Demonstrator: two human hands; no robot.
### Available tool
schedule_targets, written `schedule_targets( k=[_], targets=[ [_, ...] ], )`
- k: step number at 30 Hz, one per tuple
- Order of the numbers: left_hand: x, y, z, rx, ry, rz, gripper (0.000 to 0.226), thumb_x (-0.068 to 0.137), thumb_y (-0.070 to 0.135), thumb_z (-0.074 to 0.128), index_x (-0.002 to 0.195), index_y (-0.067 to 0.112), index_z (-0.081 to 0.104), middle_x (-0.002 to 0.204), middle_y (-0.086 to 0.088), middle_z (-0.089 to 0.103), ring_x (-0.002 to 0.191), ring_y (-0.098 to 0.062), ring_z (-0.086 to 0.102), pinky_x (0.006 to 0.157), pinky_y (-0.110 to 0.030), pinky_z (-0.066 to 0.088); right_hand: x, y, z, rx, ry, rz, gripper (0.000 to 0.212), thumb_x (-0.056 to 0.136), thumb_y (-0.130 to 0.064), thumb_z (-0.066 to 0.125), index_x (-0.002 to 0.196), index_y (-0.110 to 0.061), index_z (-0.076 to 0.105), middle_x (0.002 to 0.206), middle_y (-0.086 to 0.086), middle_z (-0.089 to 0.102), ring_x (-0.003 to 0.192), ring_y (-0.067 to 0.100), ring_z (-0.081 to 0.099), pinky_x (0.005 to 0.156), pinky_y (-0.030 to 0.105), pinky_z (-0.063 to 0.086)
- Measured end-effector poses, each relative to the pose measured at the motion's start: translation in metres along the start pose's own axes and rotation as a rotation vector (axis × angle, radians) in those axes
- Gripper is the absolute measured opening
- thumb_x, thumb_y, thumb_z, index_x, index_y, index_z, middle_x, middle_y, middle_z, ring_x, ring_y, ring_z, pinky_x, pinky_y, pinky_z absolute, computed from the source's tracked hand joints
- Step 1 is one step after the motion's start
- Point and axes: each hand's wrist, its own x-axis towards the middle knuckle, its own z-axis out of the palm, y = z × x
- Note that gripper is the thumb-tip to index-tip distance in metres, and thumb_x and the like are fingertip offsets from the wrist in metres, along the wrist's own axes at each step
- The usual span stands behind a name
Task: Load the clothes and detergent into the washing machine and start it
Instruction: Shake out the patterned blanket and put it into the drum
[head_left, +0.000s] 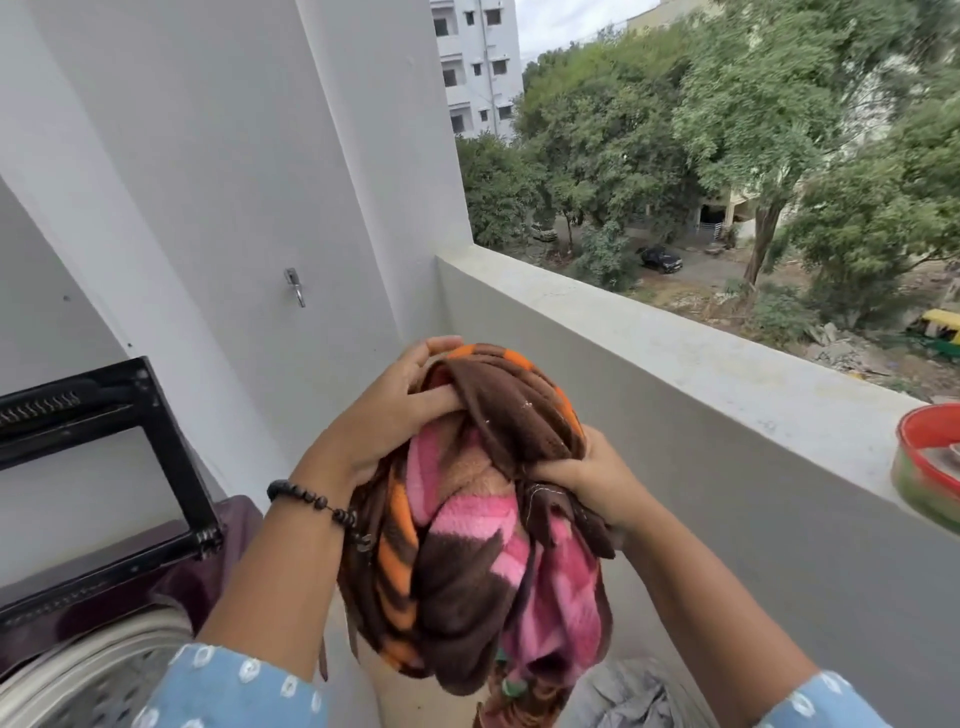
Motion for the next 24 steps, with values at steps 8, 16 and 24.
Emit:
schedule_targets(
  k=[8, 16, 24],
  targets=[
    [-0.034, -0.02, 0.03, 0.744, -0.098, -0.033, 0.15, 0.045, 0.069, 0.084, 0.135, 0.06, -0.035, 0.163, 0.01, -0.003, 0.151, -0.013, 0.008, 0.122, -0.044, 0.02, 0.014, -0.008, -0.022, 0.125, 0.183, 0.105, 0.04, 0.056, -0.023, 0.075, 0.092, -0.007, 0.074, 0.096, 0.016, 0.072, 0.092, 0.031, 0.066, 0.089, 0.051, 0.052],
    [-0.017, -0.027, 0.0, 0.547, 0.269, -0.051, 0.122, 0.065, 0.024, 0.089, 0.157, 0.034, 0.009, 0.12, 0.012, 0.055, 0.113, -0.011, 0.053, 0.089, -0.02, 0.035, 0.002, -0.037, -0.061, -0.038, -0.227, 0.195, 0.037, 0.075, -0.011, 0.069, 0.111, -0.01, 0.067, 0.104, 0.01, 0.074, 0.09, 0.021, 0.07, 0.077, 0.032, 0.057],
    [-0.012, -0.004, -0.023, 0.719, 0.323, 0.001, 0.08, 0.037, 0.061, 0.058, 0.106, 0.024, 0.071, 0.092, 0.006, 0.072, 0.092, -0.019, 0.064, 0.072, -0.027, 0.046, 0.005, -0.078, -0.082, -0.86, -0.049, -0.114, 0.043, 0.071, -0.002, 0.078, 0.106, -0.024, 0.065, 0.094, -0.003, 0.071, 0.092, 0.019, 0.066, 0.079, 0.031, 0.051]
  ],
)
